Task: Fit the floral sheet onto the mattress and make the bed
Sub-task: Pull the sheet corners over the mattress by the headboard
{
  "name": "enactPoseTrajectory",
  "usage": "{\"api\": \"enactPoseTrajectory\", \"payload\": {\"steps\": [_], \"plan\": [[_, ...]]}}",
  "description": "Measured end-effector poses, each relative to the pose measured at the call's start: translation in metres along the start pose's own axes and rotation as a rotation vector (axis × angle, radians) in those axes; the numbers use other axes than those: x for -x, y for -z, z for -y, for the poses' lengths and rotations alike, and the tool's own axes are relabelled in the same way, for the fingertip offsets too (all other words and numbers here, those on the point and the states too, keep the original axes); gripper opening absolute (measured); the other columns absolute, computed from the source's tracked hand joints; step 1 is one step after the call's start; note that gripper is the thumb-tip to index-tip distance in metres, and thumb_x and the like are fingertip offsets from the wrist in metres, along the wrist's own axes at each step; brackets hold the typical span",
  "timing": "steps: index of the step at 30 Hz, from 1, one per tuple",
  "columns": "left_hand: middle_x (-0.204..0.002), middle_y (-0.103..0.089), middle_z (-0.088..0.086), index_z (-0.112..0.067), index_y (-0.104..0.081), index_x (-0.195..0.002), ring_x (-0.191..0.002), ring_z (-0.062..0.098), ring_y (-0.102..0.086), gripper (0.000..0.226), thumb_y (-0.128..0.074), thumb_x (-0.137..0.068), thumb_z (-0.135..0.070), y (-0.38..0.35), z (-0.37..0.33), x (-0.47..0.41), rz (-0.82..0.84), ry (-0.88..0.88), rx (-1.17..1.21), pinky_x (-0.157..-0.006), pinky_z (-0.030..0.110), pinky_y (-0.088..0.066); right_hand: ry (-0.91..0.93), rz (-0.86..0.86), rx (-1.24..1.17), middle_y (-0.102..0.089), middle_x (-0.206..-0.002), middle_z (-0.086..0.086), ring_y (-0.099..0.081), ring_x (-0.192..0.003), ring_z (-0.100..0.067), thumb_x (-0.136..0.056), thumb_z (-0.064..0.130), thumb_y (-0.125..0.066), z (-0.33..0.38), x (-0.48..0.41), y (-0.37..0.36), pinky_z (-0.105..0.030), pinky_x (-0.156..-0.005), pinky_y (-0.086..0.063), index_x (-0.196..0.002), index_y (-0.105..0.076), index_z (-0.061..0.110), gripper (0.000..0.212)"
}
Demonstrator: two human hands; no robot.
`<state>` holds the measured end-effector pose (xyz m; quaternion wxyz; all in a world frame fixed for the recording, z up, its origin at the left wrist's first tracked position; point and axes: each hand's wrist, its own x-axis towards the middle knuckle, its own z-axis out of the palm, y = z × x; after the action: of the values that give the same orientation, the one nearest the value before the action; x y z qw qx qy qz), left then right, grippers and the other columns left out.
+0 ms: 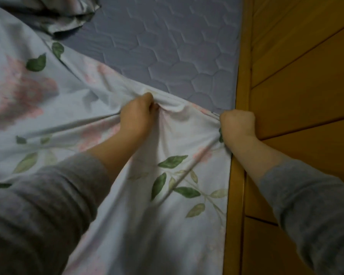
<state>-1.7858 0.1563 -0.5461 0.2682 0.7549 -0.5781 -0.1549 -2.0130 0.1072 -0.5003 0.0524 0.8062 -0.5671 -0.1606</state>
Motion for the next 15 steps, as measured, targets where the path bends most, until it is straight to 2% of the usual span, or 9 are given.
{"api": "enactPoseTrajectory", "payload": {"steps": [2,3,6,7,9,11,12,14,15], "plan": [[-0.085,-0.063,0.019,-0.007,-0.051,-0.082,-0.079,0.036,-0.057,0.02,-0.048,-0.092,-0.024,0.0,-0.009,-0.012,-0.046,-0.013,0.001,-0.062,0.033,-0.029,-0.06,0.079,0.011,-0.043,-0.058,-0.003,-0.02,-0.047,-0.013,-0.072,-0.01,-0.062,-0.002,-0.005,-0.007,-0.019,-0.05,-0.009,-0.052,-0.022,0.017,0.052],[-0.086,-0.063,0.02,-0.006,-0.052,-0.083,-0.08,0.036,-0.057,0.021,-0.048,-0.093,-0.024,-0.003,-0.01,-0.016,-0.025,-0.007,-0.015,-0.063,0.035,-0.031,-0.08,0.081,0.011,-0.046,-0.06,-0.003,-0.02,-0.047,-0.013,-0.073,-0.007,-0.064,-0.003,-0.005,-0.008,-0.02,-0.049,-0.008,-0.052,-0.024,0.017,0.051],[-0.092,-0.063,0.022,-0.005,-0.055,-0.088,-0.086,0.037,-0.058,0.017,-0.047,-0.091,-0.019,-0.017,-0.002,-0.012,0.079,-0.016,-0.024,-0.072,0.039,-0.039,0.042,0.127,0.07,-0.043,-0.036,0.002,-0.022,-0.031,-0.012,-0.021,0.004,-0.086,-0.012,-0.004,-0.02,-0.014,-0.059,0.004,-0.036,-0.019,0.019,0.07],[-0.095,-0.062,0.021,-0.006,-0.057,-0.093,-0.089,0.037,-0.058,0.015,-0.047,-0.09,-0.018,-0.02,0.001,-0.005,0.094,-0.049,-0.011,-0.076,0.04,-0.041,0.099,0.052,0.058,-0.04,-0.032,0.003,-0.024,-0.027,-0.011,-0.011,0.004,-0.085,-0.018,-0.015,-0.034,-0.013,-0.063,0.004,-0.032,-0.018,0.019,0.072],[-0.104,-0.061,0.018,-0.008,-0.057,-0.109,-0.094,0.037,-0.057,0.024,-0.052,-0.087,-0.018,-0.021,0.002,0.007,0.082,-0.114,-0.012,-0.083,0.042,-0.044,0.075,0.041,0.075,-0.041,-0.033,0.002,-0.034,-0.025,-0.012,-0.011,0.005,-0.086,-0.016,-0.014,-0.033,-0.013,-0.064,0.004,-0.033,-0.015,0.017,0.075],[-0.103,-0.062,0.014,-0.01,-0.056,-0.117,-0.091,0.034,-0.059,0.033,-0.057,-0.085,-0.02,-0.013,0.001,0.021,0.021,-0.125,0.026,-0.081,0.039,-0.045,-0.127,0.019,0.125,-0.058,-0.053,-0.005,-0.05,-0.042,-0.016,-0.04,0.003,-0.085,-0.004,-0.009,-0.014,-0.015,-0.054,0.001,-0.041,-0.024,0.015,0.063],[-0.1,-0.061,0.013,-0.01,-0.056,-0.116,-0.088,0.032,-0.059,0.033,-0.059,-0.085,-0.021,-0.009,0.0,0.029,-0.01,-0.145,0.043,-0.078,0.037,-0.043,-0.169,0.005,0.089,-0.064,-0.074,-0.01,-0.057,-0.059,-0.021,-0.063,0.001,-0.076,-0.001,-0.014,-0.014,-0.017,-0.049,-0.006,-0.05,-0.038,0.012,0.041],[-0.094,-0.059,0.011,-0.009,-0.058,-0.111,-0.083,0.029,-0.057,0.03,-0.059,-0.085,-0.023,-0.003,0.002,0.046,-0.029,-0.192,0.049,-0.074,0.033,-0.04,-0.183,-0.04,-0.128,-0.061,-0.104,-0.015,-0.06,-0.087,-0.03,-0.087,0.004,-0.054,0.002,-0.026,-0.015,-0.024,-0.05,-0.024,-0.087,-0.059,0.007,0.006],[-0.092,-0.058,0.01,-0.01,-0.058,-0.109,-0.082,0.029,-0.056,0.028,-0.058,-0.085,-0.025,-0.003,0.005,0.054,-0.016,-0.196,0.049,-0.073,0.033,-0.039,-0.206,-0.057,-0.227,-0.06,-0.108,-0.016,-0.059,-0.092,-0.033,-0.09,0.008,-0.05,0.005,-0.031,-0.012,-0.027,-0.055,-0.032,-0.1,-0.06,0.008,0.014]]}}
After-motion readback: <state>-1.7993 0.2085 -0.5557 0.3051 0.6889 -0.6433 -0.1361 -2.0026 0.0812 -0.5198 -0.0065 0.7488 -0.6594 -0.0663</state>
